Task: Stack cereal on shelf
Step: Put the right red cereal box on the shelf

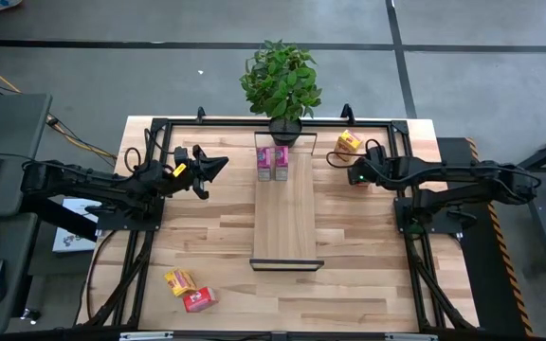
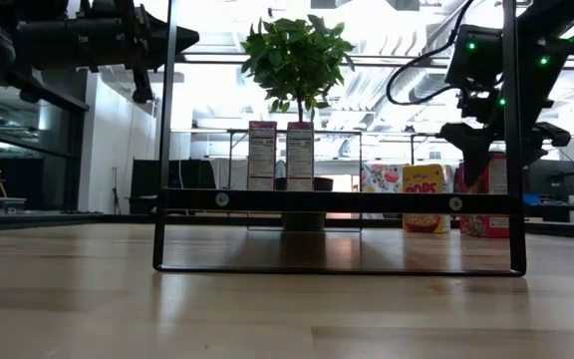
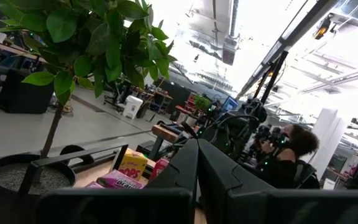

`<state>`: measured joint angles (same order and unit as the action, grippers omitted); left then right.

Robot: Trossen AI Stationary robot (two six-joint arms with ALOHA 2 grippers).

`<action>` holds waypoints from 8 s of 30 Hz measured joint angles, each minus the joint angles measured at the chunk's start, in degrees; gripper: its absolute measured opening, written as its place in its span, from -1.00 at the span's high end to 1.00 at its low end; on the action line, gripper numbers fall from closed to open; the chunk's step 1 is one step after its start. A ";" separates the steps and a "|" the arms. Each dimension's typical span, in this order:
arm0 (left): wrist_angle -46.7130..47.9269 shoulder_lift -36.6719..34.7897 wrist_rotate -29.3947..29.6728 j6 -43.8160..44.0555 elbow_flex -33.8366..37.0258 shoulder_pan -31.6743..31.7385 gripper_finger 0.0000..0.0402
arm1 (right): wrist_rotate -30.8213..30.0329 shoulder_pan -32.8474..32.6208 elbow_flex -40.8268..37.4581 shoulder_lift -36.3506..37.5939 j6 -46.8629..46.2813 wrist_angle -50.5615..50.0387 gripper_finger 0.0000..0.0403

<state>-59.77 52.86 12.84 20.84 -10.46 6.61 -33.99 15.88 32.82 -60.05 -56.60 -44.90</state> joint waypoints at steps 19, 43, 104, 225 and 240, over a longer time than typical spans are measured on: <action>-0.02 -0.01 -0.01 -0.07 -0.01 -0.01 1.00 | 10.39 -10.48 5.07 10.87 5.65 3.51 0.39; 0.04 -0.02 0.85 -0.04 -0.02 -0.02 1.00 | 8.78 -30.33 38.91 -29.37 45.71 22.66 0.35; 0.33 -0.01 0.85 -0.02 -0.02 -0.01 1.00 | 14.91 -22.63 45.34 -31.82 52.97 15.57 -0.15; 1.39 -0.02 2.80 -1.42 -0.02 0.09 1.00 | 21.98 -15.85 18.56 -42.40 41.59 61.97 1.00; 1.40 0.00 2.80 -1.42 -0.02 0.10 1.00 | 22.13 -15.74 18.56 -42.38 41.59 64.17 1.00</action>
<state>-58.37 52.86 15.64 19.42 -10.48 6.71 -11.86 0.14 51.37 -102.43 -15.00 19.27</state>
